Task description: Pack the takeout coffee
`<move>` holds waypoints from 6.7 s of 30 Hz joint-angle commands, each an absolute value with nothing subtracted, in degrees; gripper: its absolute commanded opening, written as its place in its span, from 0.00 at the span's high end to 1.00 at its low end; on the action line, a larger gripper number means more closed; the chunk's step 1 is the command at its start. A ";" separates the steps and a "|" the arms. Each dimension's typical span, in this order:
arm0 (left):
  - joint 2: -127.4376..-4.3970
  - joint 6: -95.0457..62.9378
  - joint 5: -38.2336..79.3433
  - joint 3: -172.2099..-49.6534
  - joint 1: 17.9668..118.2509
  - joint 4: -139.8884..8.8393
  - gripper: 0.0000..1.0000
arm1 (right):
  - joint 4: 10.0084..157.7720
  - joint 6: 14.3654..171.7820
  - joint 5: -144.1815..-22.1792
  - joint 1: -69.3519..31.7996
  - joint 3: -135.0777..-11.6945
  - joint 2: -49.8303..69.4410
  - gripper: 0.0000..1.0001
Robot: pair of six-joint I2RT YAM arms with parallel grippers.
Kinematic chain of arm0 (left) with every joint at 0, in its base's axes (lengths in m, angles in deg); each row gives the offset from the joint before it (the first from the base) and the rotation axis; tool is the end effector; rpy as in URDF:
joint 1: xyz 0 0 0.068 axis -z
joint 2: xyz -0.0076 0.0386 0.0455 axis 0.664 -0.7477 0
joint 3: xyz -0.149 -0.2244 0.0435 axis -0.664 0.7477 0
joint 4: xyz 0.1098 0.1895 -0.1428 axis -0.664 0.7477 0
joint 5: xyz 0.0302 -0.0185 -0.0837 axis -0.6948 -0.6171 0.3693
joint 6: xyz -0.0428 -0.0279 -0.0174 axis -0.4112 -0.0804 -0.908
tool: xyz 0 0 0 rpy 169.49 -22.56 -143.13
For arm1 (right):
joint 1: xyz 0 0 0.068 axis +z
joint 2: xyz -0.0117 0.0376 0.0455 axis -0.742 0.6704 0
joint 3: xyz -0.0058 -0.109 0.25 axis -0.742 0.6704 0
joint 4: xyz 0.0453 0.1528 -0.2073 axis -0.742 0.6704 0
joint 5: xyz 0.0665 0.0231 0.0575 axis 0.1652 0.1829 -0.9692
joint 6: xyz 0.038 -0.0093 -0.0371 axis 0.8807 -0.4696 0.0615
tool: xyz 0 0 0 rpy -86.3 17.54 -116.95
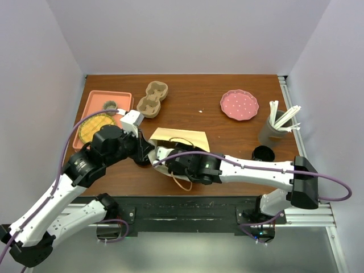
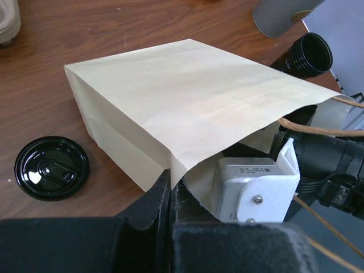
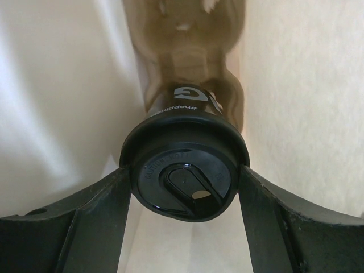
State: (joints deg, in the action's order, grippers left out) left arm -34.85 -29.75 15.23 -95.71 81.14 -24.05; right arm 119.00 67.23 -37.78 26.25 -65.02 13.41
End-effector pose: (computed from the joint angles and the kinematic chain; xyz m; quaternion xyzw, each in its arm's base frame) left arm 0.1182 -0.1001 0.3607 0.1190 0.8430 -0.2993 0.4308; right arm 0.1051 0.2909 0.2786 -0.5817 0.6912 -0.1337 0.4074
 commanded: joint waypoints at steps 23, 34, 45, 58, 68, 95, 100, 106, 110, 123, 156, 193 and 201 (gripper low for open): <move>-31.82 -25.92 19.24 -90.44 82.04 -29.85 1.00 | 108.70 66.91 -32.55 23.20 -57.52 5.90 0.62; -31.38 -25.39 19.59 -89.04 81.95 -30.02 1.00 | 109.22 69.91 -33.70 21.62 -56.38 6.24 0.61; -31.29 -24.25 20.47 -89.04 81.95 -30.55 1.00 | 110.71 70.61 -35.11 21.62 -58.75 6.77 0.63; -31.47 -23.72 19.59 -87.72 81.95 -31.78 1.00 | 109.40 71.32 -38.18 21.00 -58.49 4.14 0.64; -31.56 -22.76 20.20 -87.81 81.95 -32.31 1.00 | 106.59 68.95 -39.33 18.37 -59.10 7.74 0.64; -29.89 -21.88 21.96 -86.58 82.04 -32.83 1.00 | 101.84 68.24 -41.35 16.17 -58.57 11.25 0.64; -29.62 -21.79 22.49 -86.22 81.95 -33.27 1.00 | 100.00 67.71 -43.10 15.64 -58.57 11.87 0.63; -29.10 -21.88 22.93 -86.05 81.95 -33.54 1.00 | 99.73 68.15 -44.43 15.12 -58.92 13.19 0.62; -29.01 -21.79 23.19 -86.13 81.95 -33.63 1.00 | 99.91 68.50 -43.64 15.20 -59.36 13.89 0.54; -28.66 -21.70 23.63 -85.96 81.95 -33.80 1.00 | 98.76 69.56 -40.47 14.85 -59.71 15.12 0.22; -33.67 -25.48 28.03 -90.44 81.95 -36.26 1.00 | 103.33 71.14 -41.44 11.42 -63.58 13.63 0.12; -34.81 -27.77 28.38 -89.30 81.95 -38.90 1.00 | 105.27 71.84 -42.49 8.00 -68.06 13.19 0.01; -35.16 -28.47 28.38 -88.95 81.95 -39.69 1.00 | 105.97 71.93 -42.76 6.85 -69.21 12.92 0.01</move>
